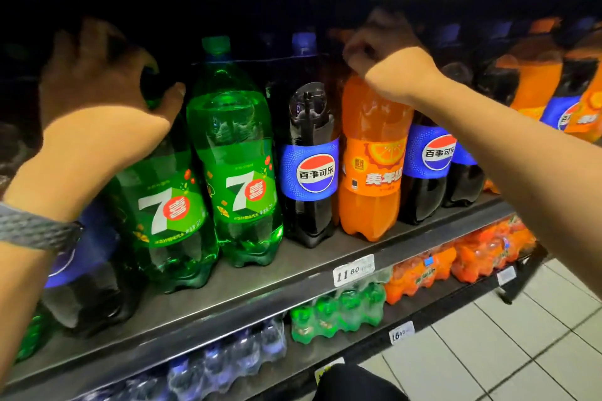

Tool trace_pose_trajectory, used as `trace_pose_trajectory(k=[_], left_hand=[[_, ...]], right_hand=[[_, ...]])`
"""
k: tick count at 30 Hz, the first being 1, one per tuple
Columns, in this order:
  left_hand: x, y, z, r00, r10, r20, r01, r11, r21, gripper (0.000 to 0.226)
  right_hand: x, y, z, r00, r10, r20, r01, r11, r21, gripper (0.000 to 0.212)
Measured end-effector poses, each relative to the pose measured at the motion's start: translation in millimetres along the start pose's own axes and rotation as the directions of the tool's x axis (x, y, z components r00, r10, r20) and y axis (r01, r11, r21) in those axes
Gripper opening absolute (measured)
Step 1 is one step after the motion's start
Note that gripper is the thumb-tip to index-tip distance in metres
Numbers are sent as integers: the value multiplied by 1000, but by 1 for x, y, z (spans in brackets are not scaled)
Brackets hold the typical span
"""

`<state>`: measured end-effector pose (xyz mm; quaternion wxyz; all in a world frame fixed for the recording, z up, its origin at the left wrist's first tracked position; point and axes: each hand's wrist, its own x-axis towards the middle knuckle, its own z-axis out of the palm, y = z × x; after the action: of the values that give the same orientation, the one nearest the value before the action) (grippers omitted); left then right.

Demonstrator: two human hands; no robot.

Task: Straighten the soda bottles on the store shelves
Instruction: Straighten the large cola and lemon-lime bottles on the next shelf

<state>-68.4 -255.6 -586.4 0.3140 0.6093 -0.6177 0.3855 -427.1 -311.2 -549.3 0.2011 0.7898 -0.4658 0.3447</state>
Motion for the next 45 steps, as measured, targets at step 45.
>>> trace_pose_trajectory(k=[45], left_hand=[[251,159,-334,618,117,778,745,229,-626,9]], right_hand=[[85,-39,-395,700,611,371,-714,578,395,11]])
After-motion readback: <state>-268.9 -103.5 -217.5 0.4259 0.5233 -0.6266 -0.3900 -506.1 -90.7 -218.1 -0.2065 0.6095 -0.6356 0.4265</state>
